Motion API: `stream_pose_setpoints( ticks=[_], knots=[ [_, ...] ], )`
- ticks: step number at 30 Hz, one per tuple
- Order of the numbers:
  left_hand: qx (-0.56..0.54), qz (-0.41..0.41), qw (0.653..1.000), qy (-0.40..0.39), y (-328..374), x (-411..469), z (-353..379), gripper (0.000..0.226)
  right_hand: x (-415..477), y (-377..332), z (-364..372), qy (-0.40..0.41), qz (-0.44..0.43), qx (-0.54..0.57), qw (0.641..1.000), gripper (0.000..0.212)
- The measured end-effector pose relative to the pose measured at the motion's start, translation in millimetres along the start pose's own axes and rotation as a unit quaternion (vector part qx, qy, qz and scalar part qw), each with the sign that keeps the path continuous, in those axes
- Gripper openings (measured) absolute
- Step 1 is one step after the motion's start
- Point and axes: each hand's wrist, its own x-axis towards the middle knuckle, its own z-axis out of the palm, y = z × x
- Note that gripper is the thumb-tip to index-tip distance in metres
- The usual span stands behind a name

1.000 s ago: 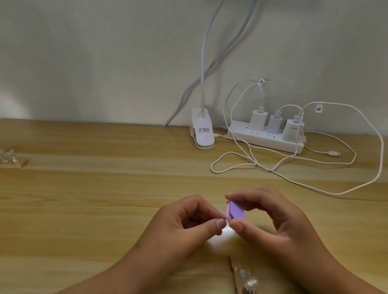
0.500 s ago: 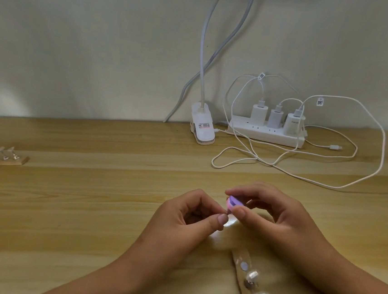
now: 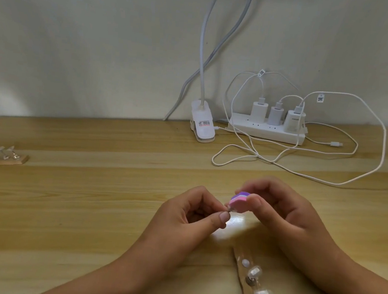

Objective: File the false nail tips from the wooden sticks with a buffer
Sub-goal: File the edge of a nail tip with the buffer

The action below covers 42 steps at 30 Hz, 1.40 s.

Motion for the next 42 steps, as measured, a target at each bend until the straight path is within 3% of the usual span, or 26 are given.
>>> stream_pose_setpoints(
  ticks=[12, 17, 24, 27, 39, 42],
  knots=[
    [0.003, -0.013, 1.0, 0.004, -2.9, 1.8, -0.7, 0.004, -0.2, -4.0, 2.2, 0.033, -0.025, 0.015, 0.999, 0.024],
    [0.002, -0.006, 1.0, 0.002, -2.5, 1.5, -0.8, 0.015, 0.6, -6.6, 2.8, 0.029, -0.015, 0.051, 0.998, 0.026],
    [0.004, -0.005, 1.0, 0.001, -1.6, 1.2, 0.0, 0.008, 0.1, -5.2, 1.5, -0.006, -0.012, -0.005, 1.0, 0.018],
    [0.009, -0.001, 1.0, -0.002, -2.1, 1.0, 0.2, 0.012, -0.7, -5.2, 2.4, -0.004, -0.048, -0.022, 0.999, 0.018],
    [-0.007, -0.001, 1.0, 0.0, -2.8, 0.9, 1.3, 0.003, -1.6, -6.8, 1.1, 0.002, -0.041, -0.024, 0.999, 0.015],
    [-0.006, -0.004, 1.0, 0.001, -3.0, -0.1, 0.9, 0.003, -0.8, -7.2, 1.2, -0.011, -0.004, -0.021, 1.0, 0.02]
  ],
)
